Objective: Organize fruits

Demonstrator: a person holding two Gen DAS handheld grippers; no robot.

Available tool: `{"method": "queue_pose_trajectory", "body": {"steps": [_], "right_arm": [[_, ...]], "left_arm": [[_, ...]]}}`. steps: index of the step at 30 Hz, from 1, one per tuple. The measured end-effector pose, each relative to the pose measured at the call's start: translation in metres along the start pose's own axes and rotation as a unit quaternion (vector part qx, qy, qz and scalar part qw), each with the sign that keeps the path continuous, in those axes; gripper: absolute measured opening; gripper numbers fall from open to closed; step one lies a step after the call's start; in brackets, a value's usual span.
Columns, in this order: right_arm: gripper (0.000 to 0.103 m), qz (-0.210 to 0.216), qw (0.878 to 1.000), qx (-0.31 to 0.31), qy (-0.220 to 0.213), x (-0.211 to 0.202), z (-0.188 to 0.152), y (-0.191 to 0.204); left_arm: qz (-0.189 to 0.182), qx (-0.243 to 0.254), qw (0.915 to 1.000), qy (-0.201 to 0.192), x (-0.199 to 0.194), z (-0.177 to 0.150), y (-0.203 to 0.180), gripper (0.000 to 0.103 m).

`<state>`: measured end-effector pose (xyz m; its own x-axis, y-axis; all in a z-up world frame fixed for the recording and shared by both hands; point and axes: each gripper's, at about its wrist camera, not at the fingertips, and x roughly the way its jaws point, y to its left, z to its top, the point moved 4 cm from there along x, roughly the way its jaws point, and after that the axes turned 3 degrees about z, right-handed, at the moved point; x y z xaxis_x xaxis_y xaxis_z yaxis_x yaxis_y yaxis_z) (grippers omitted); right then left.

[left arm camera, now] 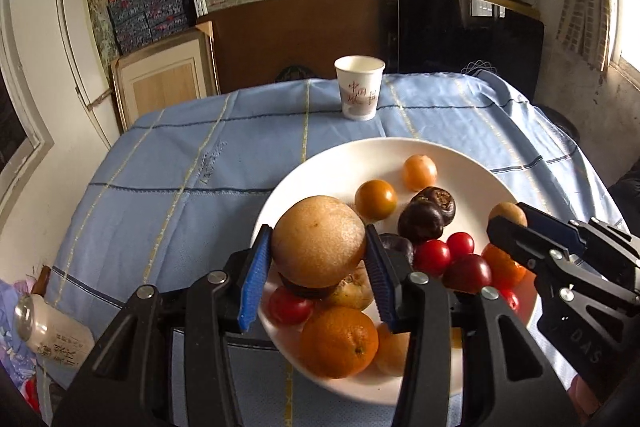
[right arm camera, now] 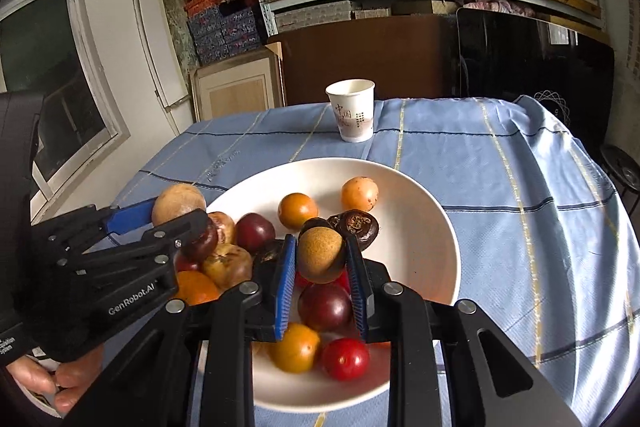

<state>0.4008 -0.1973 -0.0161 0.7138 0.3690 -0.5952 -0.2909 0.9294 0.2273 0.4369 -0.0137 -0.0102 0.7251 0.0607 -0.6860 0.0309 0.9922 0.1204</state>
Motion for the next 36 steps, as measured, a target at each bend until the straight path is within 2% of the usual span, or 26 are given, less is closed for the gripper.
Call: {"method": "queue_pose_trajectory", "body": {"steps": [1,2,3,4,9,12,17,23,28,36], "right_arm": [[0.032,0.001,1.0,0.001,0.002,0.001,0.0,0.0],[0.039,0.0,1.0,0.002,0.003,0.0,-0.001,-0.001],[0.055,-0.003,1.0,0.002,0.002,-0.002,0.0,-0.001],[0.066,-0.009,1.0,0.001,-0.002,-0.005,0.001,0.0],[0.073,-0.021,0.999,-0.018,-0.018,-0.036,0.004,0.013],[0.079,-0.013,0.999,-0.02,-0.033,-0.06,0.002,0.022],[0.085,-0.024,0.997,-0.038,-0.064,-0.096,-0.009,0.036],[0.092,-0.034,0.996,-0.056,-0.059,-0.107,-0.029,0.039],[0.099,-0.055,0.994,-0.088,-0.042,-0.109,-0.053,0.043],[0.099,-0.055,0.99,-0.125,-0.021,-0.122,-0.097,0.052]], "left_arm": [[0.002,-0.003,1.0,0.001,0.0,-0.001,0.001,0.052],[0.012,-0.009,0.9999,-0.005,-0.004,-0.001,0.003,0.069],[0.019,-0.013,0.9996,-0.015,-0.009,-0.001,0.006,0.083],[0.026,-0.015,0.9991,-0.029,-0.018,-0.001,0.007,0.085],[0.043,-0.02,0.9963,-0.072,-0.069,-0.006,0.017,0.092],[0.028,-0.037,0.9954,-0.084,-0.097,-0.013,0.025,0.094],[0.017,-0.058,0.9932,-0.1,-0.131,-0.033,0.032,0.098],[0.016,-0.046,0.9939,-0.098,-0.141,-0.063,0.033,0.098],[0.033,-0.035,0.9944,-0.094,-0.141,-0.089,0.032,0.098],[0.031,-0.024,0.9943,-0.099,-0.158,-0.125,0.026,0.098]]}}
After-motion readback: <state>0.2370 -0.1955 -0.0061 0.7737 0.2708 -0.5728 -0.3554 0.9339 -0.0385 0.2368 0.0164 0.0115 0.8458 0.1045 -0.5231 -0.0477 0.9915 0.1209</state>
